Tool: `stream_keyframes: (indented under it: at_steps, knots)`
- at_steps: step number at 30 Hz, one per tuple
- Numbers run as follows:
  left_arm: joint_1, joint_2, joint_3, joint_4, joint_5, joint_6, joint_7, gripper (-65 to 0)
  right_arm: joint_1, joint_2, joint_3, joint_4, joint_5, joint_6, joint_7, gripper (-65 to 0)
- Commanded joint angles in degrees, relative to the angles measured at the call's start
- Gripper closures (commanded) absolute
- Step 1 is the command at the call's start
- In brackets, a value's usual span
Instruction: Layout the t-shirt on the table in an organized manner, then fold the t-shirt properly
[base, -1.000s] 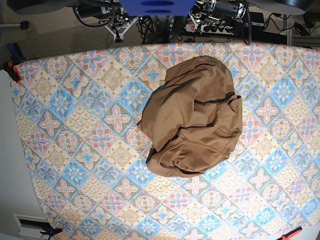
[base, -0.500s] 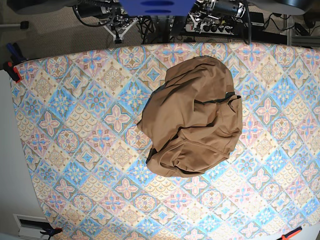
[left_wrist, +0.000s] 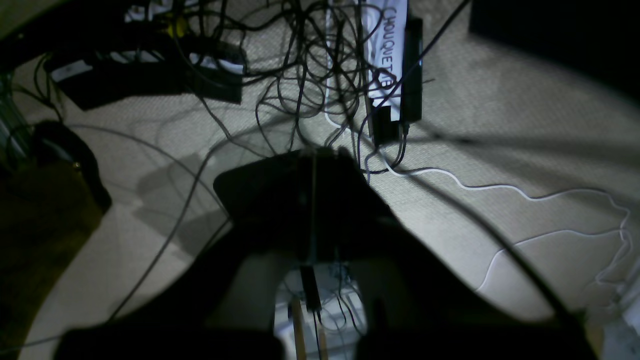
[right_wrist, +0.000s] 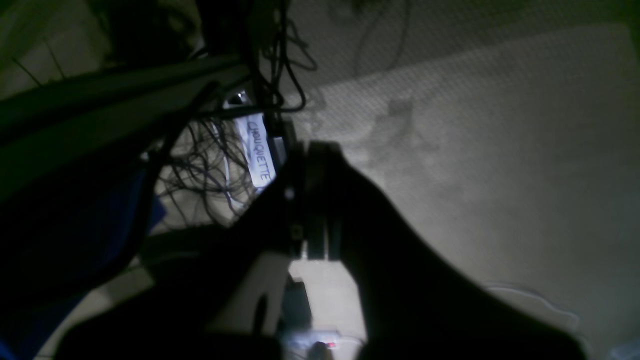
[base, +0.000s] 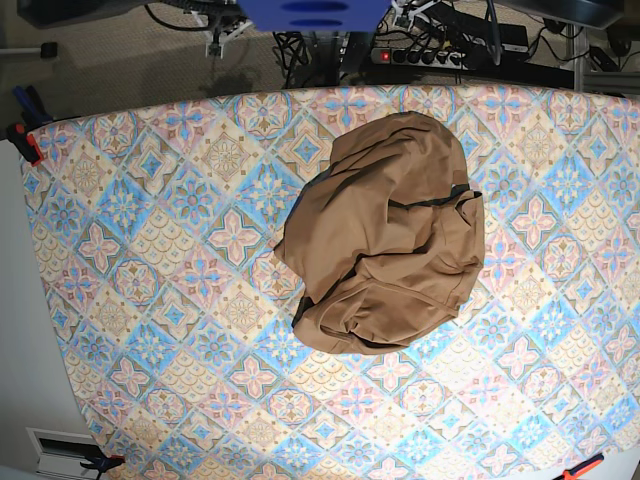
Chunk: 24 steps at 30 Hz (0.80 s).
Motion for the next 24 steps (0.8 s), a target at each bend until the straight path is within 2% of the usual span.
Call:
stream_keyframes:
  at_steps: [1, 4, 11, 14, 19, 21, 24]
  knots:
    - [0.48, -1.09, -0.13, 0.05, -0.16, -0.01, -2.79, 0.0, -0.72, 0.32, 0.57, -0.16, 0.14, 0.15, 2.2, 0.0]
    - [2.24, -2.05, -0.13, 0.05, -0.24, -0.01, -10.53, 0.0, -2.48, 0.32, 1.71, -0.16, 0.14, 0.15, 7.13, 0.0]
    - [7.42, -5.04, -0.22, 0.05, -0.33, 0.25, -36.81, 0.0, -7.4, 0.32, 5.23, -0.16, 0.14, 0.15, 24.09, 0.0]
    - [8.65, -6.27, -0.49, 2.12, -0.77, 0.25, -35.76, 0.0, -9.16, 0.32, 5.84, -0.21, 0.14, 0.15, 32.18, 0.0]
    - [9.8, -6.54, -4.79, 3.26, -5.52, 0.17, -36.11, 0.0, -11.8, 0.32, 5.75, -0.21, 0.14, 0.15, 46.07, 0.0]
    - [12.08, -6.54, -6.9, 7.83, -6.84, 0.08, -36.11, 0.0, -13.2, 0.32, 5.75, 0.54, 0.06, 0.15, 46.78, 0.0]
    - [18.06, -6.8, -9.01, 20.76, -6.93, 0.08, -36.11, 0.0, -13.82, 0.32, 5.75, 1.24, 0.14, 0.06, 46.95, 0.0]
